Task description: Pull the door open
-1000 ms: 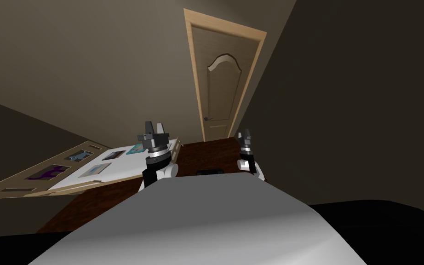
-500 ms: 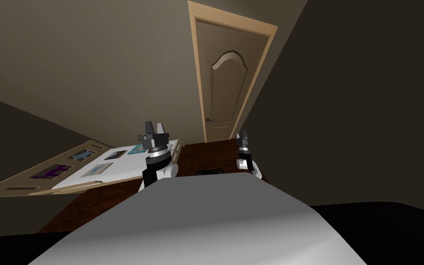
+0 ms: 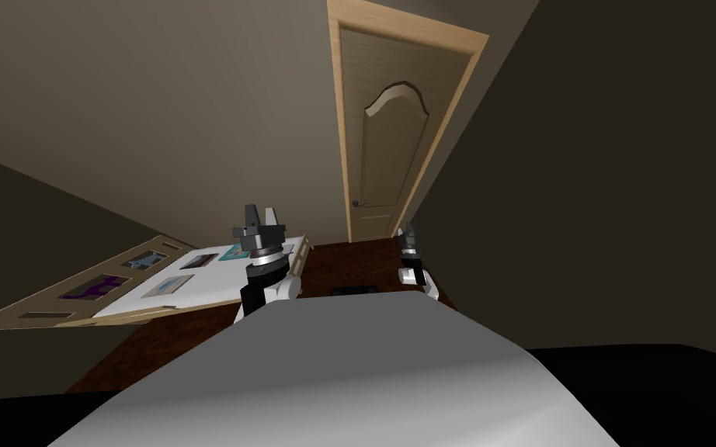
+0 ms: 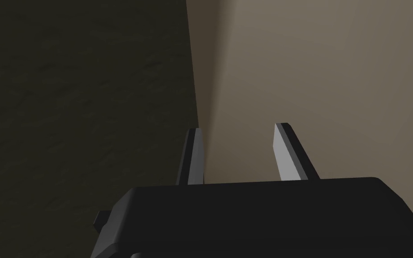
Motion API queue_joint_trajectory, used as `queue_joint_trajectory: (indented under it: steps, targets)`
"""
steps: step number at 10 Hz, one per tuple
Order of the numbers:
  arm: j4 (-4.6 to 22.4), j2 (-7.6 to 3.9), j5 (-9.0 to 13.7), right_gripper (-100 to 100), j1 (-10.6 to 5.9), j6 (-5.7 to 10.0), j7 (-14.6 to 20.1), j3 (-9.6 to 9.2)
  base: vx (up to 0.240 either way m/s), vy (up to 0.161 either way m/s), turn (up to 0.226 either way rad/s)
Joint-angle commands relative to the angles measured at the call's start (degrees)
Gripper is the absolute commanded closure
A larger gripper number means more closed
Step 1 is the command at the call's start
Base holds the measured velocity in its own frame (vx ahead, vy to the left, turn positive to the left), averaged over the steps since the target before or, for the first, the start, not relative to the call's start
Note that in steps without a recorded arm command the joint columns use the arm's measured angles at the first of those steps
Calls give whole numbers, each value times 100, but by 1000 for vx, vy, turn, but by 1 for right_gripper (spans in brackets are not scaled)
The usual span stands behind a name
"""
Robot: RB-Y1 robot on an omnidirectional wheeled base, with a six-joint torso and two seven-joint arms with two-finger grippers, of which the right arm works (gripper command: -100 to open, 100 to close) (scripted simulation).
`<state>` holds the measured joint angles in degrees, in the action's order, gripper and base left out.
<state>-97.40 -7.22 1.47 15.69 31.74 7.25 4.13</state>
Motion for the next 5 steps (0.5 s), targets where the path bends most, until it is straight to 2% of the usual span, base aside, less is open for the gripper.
queue_joint_trajectory:
  steps: [1,5]
  targets:
    - [247,-37,-6,-100,-97,38,4,10,100,41,57]
    - [796,-114,-25,-100,-317,78,5,27,110,50,60]
